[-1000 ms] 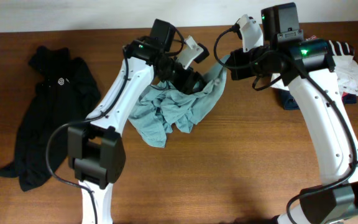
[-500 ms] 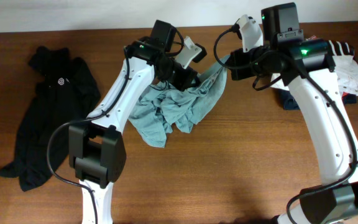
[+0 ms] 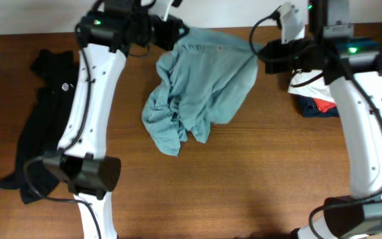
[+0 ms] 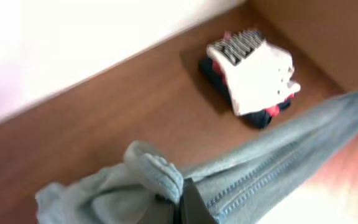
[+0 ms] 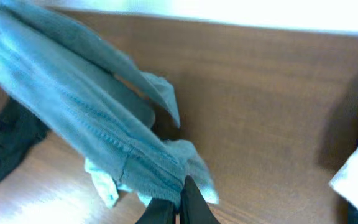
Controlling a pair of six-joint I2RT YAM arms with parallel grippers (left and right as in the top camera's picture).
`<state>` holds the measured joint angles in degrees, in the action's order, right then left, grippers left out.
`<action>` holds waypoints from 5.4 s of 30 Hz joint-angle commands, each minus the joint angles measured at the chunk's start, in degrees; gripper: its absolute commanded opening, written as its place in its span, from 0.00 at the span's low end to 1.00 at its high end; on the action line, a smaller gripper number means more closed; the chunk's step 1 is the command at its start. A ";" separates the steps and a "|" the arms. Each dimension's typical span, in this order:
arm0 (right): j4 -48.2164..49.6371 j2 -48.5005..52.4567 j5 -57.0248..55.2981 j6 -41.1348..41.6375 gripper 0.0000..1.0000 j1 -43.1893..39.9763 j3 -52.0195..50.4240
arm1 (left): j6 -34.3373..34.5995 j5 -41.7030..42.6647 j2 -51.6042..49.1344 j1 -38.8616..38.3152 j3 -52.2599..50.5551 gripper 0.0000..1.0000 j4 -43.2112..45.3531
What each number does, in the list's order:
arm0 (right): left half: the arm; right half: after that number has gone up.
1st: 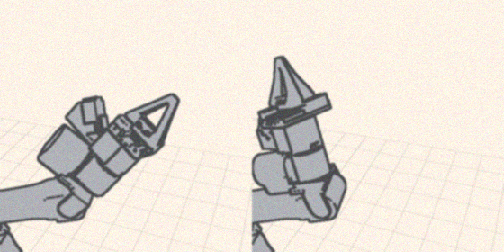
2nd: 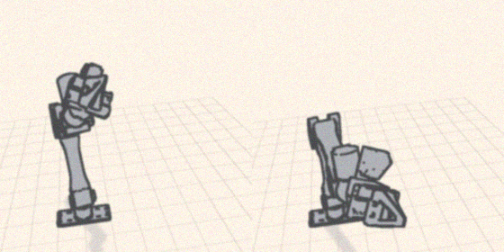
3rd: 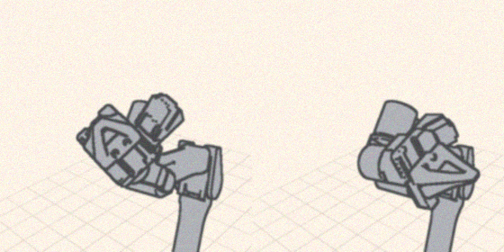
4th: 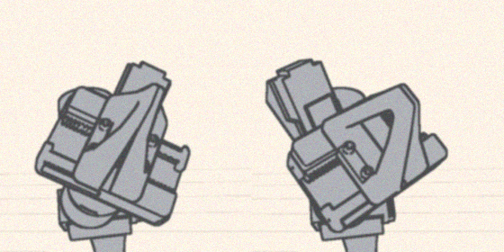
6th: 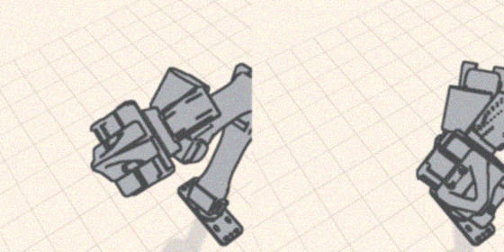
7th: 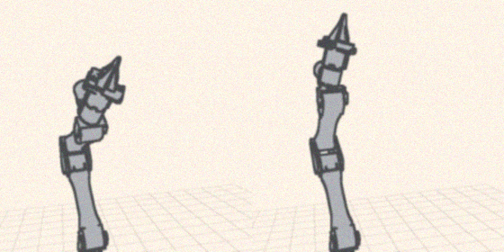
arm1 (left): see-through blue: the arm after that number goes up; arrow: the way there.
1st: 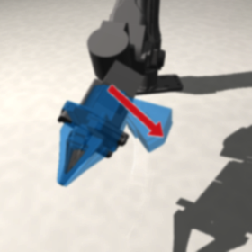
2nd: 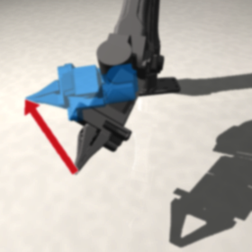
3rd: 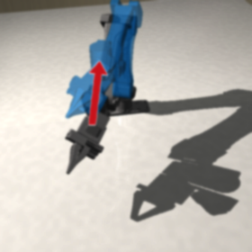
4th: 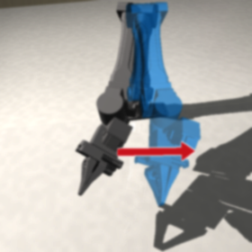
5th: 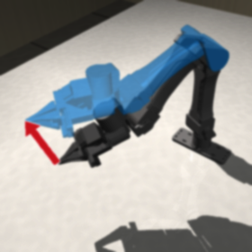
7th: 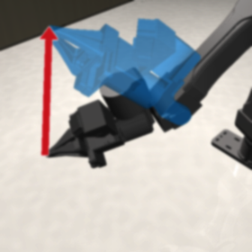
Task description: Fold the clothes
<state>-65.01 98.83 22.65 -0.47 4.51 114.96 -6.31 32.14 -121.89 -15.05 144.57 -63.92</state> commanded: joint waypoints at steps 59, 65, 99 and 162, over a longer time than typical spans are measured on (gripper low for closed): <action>-20.61 -3.74 -5.84 -3.41 0.04 -0.83 31.85 | 0.26 -27.04 24.22 -0.17 8.04 0.01 -8.59; -14.27 9.05 -7.08 -3.69 0.04 -0.85 31.85 | 0.26 -35.06 10.62 -0.15 8.04 0.01 -5.05; -22.08 23.67 -0.61 -5.51 0.99 1.99 31.85 | -1.07 -39.89 -10.84 5.84 8.04 0.99 -17.92; -17.35 23.69 0.96 -1.60 0.69 27.45 5.75 | 13.57 -28.28 -37.48 7.69 23.37 0.01 -11.45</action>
<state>-84.64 124.11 21.61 -3.22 31.11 124.44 6.74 2.87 -159.41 -7.53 160.92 -73.82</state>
